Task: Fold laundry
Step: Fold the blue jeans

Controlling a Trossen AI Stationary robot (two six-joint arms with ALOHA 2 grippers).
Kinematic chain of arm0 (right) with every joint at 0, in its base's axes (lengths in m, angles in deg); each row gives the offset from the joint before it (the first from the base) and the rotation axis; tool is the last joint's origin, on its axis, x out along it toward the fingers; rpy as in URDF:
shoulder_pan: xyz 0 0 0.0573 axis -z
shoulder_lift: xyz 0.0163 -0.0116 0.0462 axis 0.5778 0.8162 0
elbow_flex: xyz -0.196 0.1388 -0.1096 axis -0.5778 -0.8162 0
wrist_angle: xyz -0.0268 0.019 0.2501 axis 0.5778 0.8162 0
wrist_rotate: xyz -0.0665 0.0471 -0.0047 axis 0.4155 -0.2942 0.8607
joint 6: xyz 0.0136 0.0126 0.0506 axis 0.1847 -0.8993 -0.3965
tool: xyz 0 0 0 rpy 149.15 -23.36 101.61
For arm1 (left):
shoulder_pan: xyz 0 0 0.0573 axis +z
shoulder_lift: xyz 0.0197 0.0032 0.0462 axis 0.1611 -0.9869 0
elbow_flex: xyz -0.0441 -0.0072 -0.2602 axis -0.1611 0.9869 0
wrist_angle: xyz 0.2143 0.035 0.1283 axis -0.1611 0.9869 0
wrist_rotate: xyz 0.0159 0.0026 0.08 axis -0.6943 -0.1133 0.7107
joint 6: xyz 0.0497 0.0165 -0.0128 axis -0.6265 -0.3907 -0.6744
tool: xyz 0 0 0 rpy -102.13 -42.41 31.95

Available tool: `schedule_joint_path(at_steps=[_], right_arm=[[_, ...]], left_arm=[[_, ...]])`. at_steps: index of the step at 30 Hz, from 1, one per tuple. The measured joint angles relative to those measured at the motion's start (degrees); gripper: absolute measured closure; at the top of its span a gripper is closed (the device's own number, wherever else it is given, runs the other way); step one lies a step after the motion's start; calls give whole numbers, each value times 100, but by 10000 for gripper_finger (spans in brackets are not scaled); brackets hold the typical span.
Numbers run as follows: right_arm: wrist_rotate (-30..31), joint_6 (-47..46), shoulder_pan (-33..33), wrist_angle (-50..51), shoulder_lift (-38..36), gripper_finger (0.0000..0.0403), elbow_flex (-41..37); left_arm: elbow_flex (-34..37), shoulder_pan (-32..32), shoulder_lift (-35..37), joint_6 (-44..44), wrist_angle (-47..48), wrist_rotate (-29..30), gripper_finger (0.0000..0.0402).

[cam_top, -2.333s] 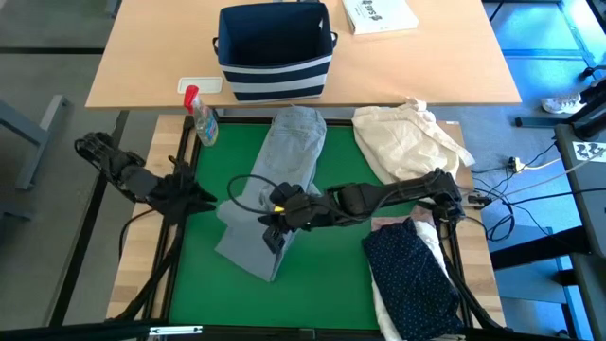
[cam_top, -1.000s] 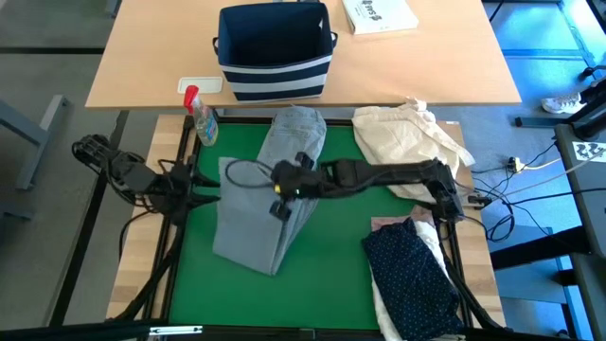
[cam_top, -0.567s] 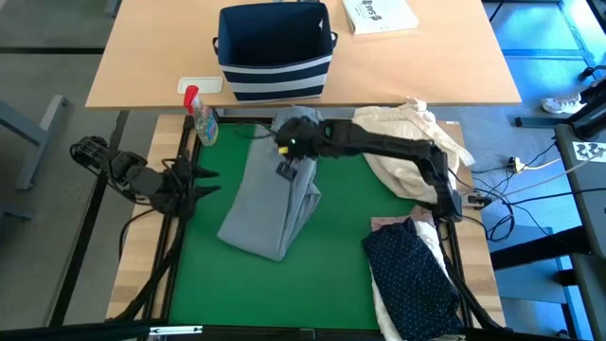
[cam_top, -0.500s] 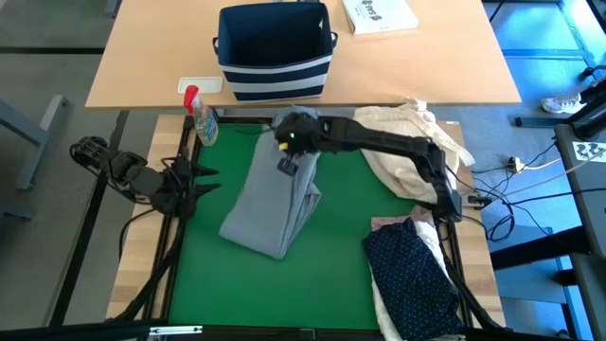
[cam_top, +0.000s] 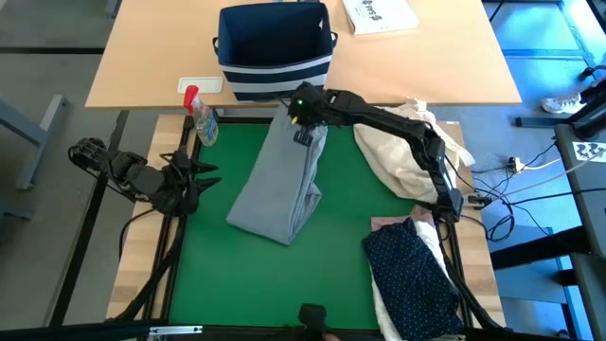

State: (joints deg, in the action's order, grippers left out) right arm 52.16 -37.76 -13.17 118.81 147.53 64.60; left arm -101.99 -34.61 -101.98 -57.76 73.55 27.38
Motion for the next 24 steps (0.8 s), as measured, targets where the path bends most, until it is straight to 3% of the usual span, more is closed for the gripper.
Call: schedule_joint_path(at_steps=[7, 14, 20, 24], right_arm=[[-79, 499, 356, -594, -4, 389, -600], [-37, -158, 507, -653, -7, 373, -1227], [173, -245, 429, -361, -7, 287, -1209], [332, -574, 309, 389, -22, 230, -773]], left_arm=[[0, 0, -2, 385, -17, 55, 223], [0, 0, -2, 571, -46, 20, 223], [0, 0, -2, 578, -46, 16, 223], [0, 0, -2, 578, -45, -70, 223]])
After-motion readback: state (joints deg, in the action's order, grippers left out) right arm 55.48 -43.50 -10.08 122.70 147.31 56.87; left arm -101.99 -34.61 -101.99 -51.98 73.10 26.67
